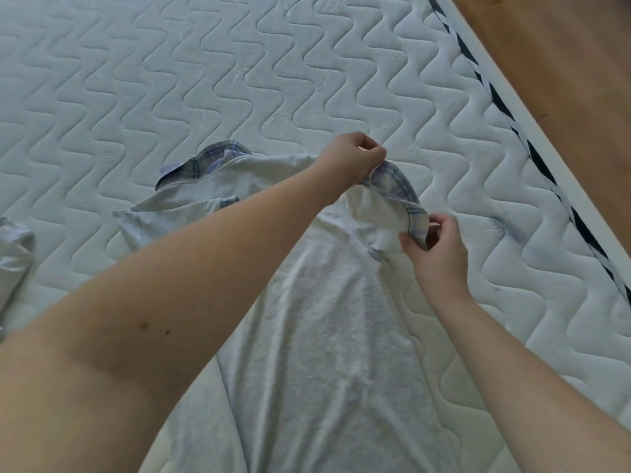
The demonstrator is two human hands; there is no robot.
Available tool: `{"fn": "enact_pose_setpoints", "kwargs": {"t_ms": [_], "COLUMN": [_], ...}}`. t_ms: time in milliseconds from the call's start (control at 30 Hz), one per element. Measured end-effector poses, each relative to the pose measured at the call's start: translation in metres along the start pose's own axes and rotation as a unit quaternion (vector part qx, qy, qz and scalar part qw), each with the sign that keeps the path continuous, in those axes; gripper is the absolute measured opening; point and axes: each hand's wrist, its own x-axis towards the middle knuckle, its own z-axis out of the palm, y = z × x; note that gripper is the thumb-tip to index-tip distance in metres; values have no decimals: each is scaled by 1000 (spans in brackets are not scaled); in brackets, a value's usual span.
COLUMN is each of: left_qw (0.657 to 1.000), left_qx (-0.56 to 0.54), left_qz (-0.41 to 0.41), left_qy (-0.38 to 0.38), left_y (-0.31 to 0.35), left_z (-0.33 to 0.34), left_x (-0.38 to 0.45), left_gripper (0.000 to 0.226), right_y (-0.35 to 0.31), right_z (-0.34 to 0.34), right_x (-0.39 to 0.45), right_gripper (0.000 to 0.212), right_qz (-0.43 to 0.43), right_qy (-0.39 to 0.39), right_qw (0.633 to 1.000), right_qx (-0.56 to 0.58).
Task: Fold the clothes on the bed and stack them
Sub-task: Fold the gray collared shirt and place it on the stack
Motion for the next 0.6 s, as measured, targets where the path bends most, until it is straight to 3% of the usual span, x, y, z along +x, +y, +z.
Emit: {"fn": "enact_pose_setpoints", "kwargs": {"t_ms": [33, 100, 167, 367, 467, 600], "left_qw": [1000, 1000, 999, 997, 992, 989], "left_qx": [-2, -12, -15, -46, -69, 17], "left_qz": [10, 25, 29, -66, -102, -144], "left_qy": [2, -10, -7, 21, 15, 9], "left_y": [-2, -11, -27, -97, -127, -156], "left_z": [-7, -24, -45, -116, -147, -165], "left_x": [-6, -22, -39, -77, -93, -100], "left_gripper": [13, 33, 45, 49, 50, 49], "right_y": [-6, -17, -29, -57, -60, -58], "right_z": [3, 12, 24, 74, 101, 120], "right_x": [-7, -22, -38, -87, -103, -109], "right_gripper": [41, 55, 59, 41, 34, 31], "right_qz": [-12, -30, -62, -214, -239, -243], "right_qy": [-9, -39, -63, -143, -206, -270], "right_qw": [1000, 998, 995, 966, 948, 931], "right_qx": [26, 44, 35, -17, -42, -37]}}
